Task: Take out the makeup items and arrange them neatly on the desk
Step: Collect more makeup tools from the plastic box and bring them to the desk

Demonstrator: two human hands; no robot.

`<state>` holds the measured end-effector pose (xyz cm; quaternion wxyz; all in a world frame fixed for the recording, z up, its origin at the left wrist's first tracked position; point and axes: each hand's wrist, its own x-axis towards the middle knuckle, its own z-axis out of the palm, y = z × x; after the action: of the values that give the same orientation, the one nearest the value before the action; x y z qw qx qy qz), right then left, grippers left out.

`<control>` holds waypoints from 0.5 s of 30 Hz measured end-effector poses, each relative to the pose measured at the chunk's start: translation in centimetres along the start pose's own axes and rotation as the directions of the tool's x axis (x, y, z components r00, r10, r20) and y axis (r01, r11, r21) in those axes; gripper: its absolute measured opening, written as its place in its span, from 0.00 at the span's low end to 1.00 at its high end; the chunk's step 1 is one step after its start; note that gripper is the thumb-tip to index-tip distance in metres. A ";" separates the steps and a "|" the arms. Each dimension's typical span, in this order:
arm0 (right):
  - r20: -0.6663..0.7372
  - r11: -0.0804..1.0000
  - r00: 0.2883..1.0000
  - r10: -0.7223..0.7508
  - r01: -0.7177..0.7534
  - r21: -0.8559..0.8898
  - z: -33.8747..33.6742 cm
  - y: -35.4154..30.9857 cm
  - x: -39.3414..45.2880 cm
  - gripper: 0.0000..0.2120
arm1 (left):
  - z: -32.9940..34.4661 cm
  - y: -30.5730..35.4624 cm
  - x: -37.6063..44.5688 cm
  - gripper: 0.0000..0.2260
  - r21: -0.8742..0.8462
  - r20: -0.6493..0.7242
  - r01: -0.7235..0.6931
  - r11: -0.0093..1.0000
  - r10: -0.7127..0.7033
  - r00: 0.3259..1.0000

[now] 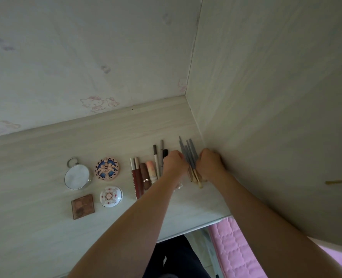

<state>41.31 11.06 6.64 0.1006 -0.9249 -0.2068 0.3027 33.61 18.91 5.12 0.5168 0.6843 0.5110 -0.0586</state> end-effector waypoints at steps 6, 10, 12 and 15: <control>-0.164 0.980 0.971 -0.174 0.154 -0.124 -0.3 -0.5 -1.4 0.11 | -3.9 -1.1 -3.0 0.10 0.155 -0.158 -0.316 0.936 0.339 0.927; -0.184 0.959 0.952 -0.244 0.209 -0.190 -0.7 -0.9 -2.4 0.13 | -6.9 -3.7 -4.6 0.12 0.335 -0.229 -0.369 0.867 0.455 0.861; -0.166 0.953 0.948 -0.270 0.239 -0.188 -0.4 -1.9 -3.1 0.14 | -8.2 -4.7 -5.0 0.12 0.368 -0.255 -0.405 0.837 0.510 0.822; -0.159 0.935 0.935 -0.318 0.281 -0.217 0.7 -4.0 -4.5 0.17 | -10.3 -6.5 -5.4 0.12 0.436 -0.248 -0.434 0.788 0.569 0.784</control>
<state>36.31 12.66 9.59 0.0758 -0.9125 -0.3632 0.1723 21.52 22.98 8.95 0.2761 0.8769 0.3744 0.1209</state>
